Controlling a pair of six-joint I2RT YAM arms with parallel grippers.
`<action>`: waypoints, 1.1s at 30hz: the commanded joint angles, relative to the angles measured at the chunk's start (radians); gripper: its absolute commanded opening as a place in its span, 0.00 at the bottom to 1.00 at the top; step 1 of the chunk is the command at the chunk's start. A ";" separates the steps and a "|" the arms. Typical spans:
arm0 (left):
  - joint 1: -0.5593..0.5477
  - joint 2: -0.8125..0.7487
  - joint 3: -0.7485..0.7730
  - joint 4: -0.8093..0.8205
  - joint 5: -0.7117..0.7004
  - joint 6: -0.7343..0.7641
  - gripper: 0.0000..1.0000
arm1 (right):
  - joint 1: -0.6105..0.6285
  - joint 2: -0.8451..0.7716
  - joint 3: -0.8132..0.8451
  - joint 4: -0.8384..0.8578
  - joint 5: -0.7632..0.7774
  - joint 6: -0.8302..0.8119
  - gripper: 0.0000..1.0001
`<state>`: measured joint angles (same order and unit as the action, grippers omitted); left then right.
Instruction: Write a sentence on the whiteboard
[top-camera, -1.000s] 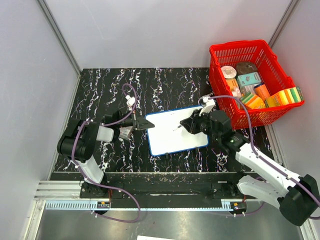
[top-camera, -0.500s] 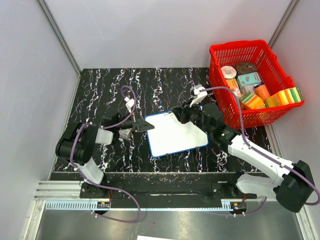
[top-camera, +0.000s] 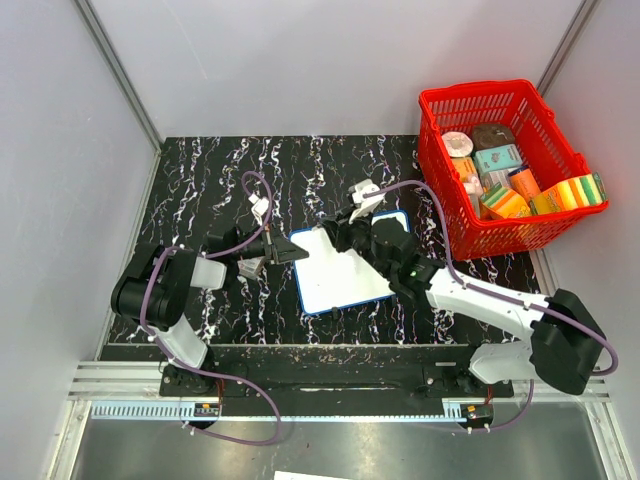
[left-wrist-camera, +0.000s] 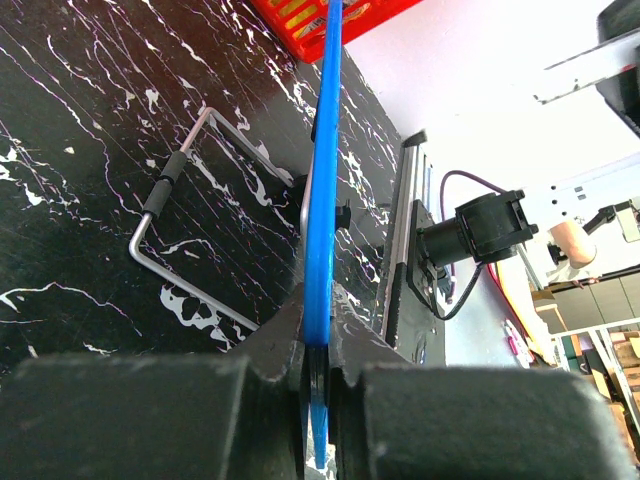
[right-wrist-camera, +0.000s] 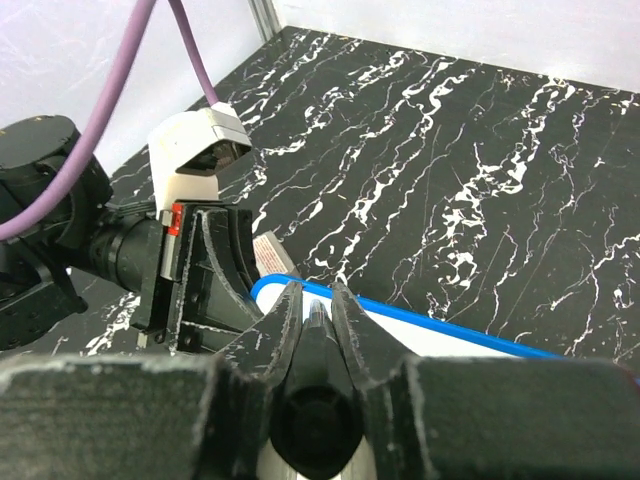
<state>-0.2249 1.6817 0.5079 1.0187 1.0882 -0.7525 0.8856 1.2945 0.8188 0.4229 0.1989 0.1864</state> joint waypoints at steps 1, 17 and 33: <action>0.001 -0.024 -0.008 0.018 -0.034 0.078 0.00 | 0.027 0.029 0.025 0.093 0.091 -0.044 0.00; 0.001 -0.013 -0.002 0.014 -0.030 0.076 0.00 | 0.036 0.055 -0.021 0.123 0.129 -0.035 0.00; 0.001 -0.008 0.001 0.020 -0.030 0.073 0.00 | 0.036 0.058 -0.066 0.126 0.125 -0.008 0.00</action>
<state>-0.2249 1.6817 0.5079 1.0168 1.0878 -0.7528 0.9119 1.3560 0.7715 0.5144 0.2966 0.1696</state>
